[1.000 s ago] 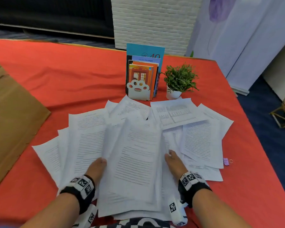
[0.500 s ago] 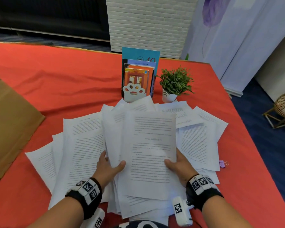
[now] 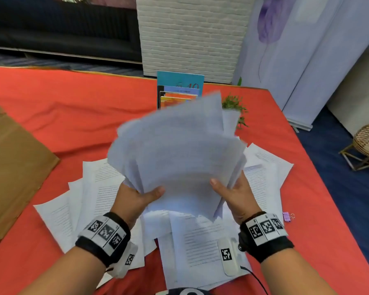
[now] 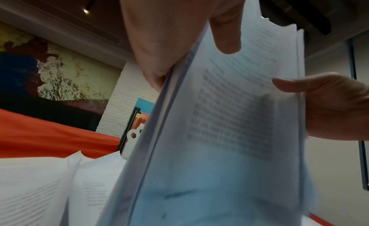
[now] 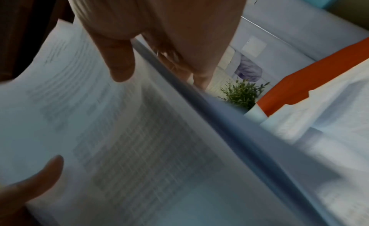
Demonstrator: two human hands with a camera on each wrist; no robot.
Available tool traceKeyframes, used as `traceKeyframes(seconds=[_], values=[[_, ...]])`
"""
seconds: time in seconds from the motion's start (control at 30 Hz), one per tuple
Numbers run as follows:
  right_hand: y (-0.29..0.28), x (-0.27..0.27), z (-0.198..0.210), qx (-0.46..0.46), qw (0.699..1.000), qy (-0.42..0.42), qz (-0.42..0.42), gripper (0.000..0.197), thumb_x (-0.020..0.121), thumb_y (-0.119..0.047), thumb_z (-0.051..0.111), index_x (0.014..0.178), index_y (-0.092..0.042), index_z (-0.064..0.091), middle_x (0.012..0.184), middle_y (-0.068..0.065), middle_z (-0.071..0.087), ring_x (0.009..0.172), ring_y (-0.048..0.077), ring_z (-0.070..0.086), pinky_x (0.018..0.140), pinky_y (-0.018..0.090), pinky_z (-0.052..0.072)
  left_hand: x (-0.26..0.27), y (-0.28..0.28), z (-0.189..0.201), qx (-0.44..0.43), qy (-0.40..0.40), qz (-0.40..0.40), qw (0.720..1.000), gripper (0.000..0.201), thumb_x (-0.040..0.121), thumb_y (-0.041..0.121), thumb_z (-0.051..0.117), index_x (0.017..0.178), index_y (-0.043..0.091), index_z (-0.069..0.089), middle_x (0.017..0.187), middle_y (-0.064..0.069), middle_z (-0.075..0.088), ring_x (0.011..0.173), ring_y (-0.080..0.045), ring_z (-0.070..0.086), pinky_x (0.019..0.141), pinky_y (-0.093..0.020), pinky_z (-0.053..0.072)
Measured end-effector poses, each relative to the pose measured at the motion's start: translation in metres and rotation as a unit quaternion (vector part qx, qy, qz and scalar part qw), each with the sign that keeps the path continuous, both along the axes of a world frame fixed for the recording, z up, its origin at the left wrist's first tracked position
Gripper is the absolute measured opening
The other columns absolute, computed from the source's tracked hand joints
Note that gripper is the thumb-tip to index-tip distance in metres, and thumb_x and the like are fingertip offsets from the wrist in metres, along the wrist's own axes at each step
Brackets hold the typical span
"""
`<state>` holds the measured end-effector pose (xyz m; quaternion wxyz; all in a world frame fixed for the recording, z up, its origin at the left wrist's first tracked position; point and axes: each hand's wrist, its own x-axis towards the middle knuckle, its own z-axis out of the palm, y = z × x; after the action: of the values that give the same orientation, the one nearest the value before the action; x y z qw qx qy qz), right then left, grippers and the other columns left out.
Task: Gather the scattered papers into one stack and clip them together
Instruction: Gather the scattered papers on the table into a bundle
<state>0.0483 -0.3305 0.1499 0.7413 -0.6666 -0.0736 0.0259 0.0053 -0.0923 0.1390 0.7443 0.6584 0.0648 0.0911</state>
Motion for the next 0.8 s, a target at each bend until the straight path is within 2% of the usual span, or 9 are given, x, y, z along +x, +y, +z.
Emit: traceKeyframes(seconds=[0.07,0.17,0.3,0.37,0.47,0.57,0.67,0.73,0.8], values=[[-0.002,-0.002,-0.001,0.013,1.000,0.002,0.006,0.055,0.077,-0.004,0.072,0.121,-0.030,0.052,0.117,0.007,0.067,0.112,0.026,0.063,0.096,0.047,0.050,-0.002,0.001,-0.007,0.001,-0.012,-0.013,1.000,0.049,0.060,0.002,0.084,0.103,0.018,0.065,0.095,0.004,0.077,0.091,-0.009,0.071,0.076,-0.019,0.055],[0.000,-0.004,0.009,0.012,0.999,-0.044,-0.009,0.060,0.071,-0.008,0.072,0.113,-0.046,0.051,0.119,0.011,0.060,0.105,0.024,0.061,0.090,0.043,0.052,-0.002,0.000,-0.010,-0.010,-0.024,-0.022,0.999,0.059,0.058,0.012,0.084,0.110,0.033,0.064,0.112,-0.004,0.072,0.107,-0.021,0.067,0.088,-0.036,0.053],[0.003,-0.007,0.023,-0.060,0.982,-0.176,-0.024,0.086,0.078,-0.002,0.067,0.131,-0.059,0.032,0.129,0.002,0.049,0.120,0.025,0.051,0.100,0.039,0.046,-0.001,-0.008,0.001,-0.001,-0.058,-0.019,0.998,0.047,0.069,0.005,0.078,0.106,0.031,0.064,0.102,0.008,0.074,0.101,-0.015,0.068,0.080,-0.024,0.056],[0.003,-0.005,0.025,-0.143,0.951,-0.270,-0.047,0.086,0.081,-0.005,0.063,0.141,-0.051,0.023,0.136,-0.002,0.042,0.130,0.016,0.042,0.110,0.035,0.036,0.000,-0.008,0.003,-0.001,-0.065,-0.017,0.998,0.046,0.069,0.008,0.079,0.107,0.031,0.064,0.105,0.007,0.074,0.102,-0.015,0.068,0.083,-0.027,0.056],[0.001,-0.004,0.019,-0.263,0.889,-0.367,-0.074,0.058,0.084,-0.009,0.061,0.139,-0.017,0.044,0.138,0.011,0.039,0.131,0.010,0.039,0.110,0.019,0.032,-0.003,-0.005,0.003,-0.015,-0.050,-0.022,0.998,0.051,0.058,0.026,0.086,0.104,0.034,0.066,0.105,0.005,0.074,0.099,-0.012,0.069,0.079,-0.025,0.056],[0.000,-0.010,0.014,-0.288,0.885,-0.358,-0.079,0.040,0.086,-0.016,0.060,0.124,-0.007,0.059,0.135,0.011,0.045,0.122,0.007,0.046,0.103,0.020,0.040,-0.004,-0.004,0.000,-0.027,-0.027,-0.029,0.999,0.054,0.048,0.034,0.090,0.096,0.033,0.066,0.095,0.007,0.075,0.088,-0.009,0.070,0.070,-0.020,0.055],[-0.002,-0.014,0.006,-0.251,0.911,-0.315,-0.086,0.066,0.073,-0.005,0.062,0.136,-0.007,0.043,0.138,0.007,0.041,0.128,0.010,0.041,0.107,0.018,0.034,-0.003,-0.005,-0.005,0.000,-0.011,-0.015,1.000,0.045,0.057,0.011,0.080,0.092,0.033,0.065,0.088,0.007,0.074,0.084,-0.008,0.068,0.068,-0.022,0.055],[-0.002,-0.022,0.001,-0.165,0.959,-0.203,-0.105,0.084,0.064,0.006,0.057,0.140,-0.022,0.032,0.137,-0.002,0.039,0.121,0.008,0.045,0.098,0.013,0.040,-0.004,-0.009,-0.006,0.016,-0.001,-0.015,1.000,0.051,0.053,-0.002,0.068,0.087,0.037,0.065,0.086,0.001,0.069,0.086,-0.018,0.064,0.071,-0.033,0.055],[0.007,-0.023,-0.005,-0.033,0.993,-0.060,-0.098,0.083,0.063,0.011,0.051,0.131,-0.034,0.034,0.124,-0.008,0.049,0.104,0.003,0.054,0.081,0.014,0.049,0.000,-0.011,-0.009,0.023,0.007,-0.014,1.000,0.059,0.046,-0.007,0.056,0.080,0.040,0.067,0.085,-0.003,0.062,0.084,-0.022,0.058,0.071,-0.038,0.049]])
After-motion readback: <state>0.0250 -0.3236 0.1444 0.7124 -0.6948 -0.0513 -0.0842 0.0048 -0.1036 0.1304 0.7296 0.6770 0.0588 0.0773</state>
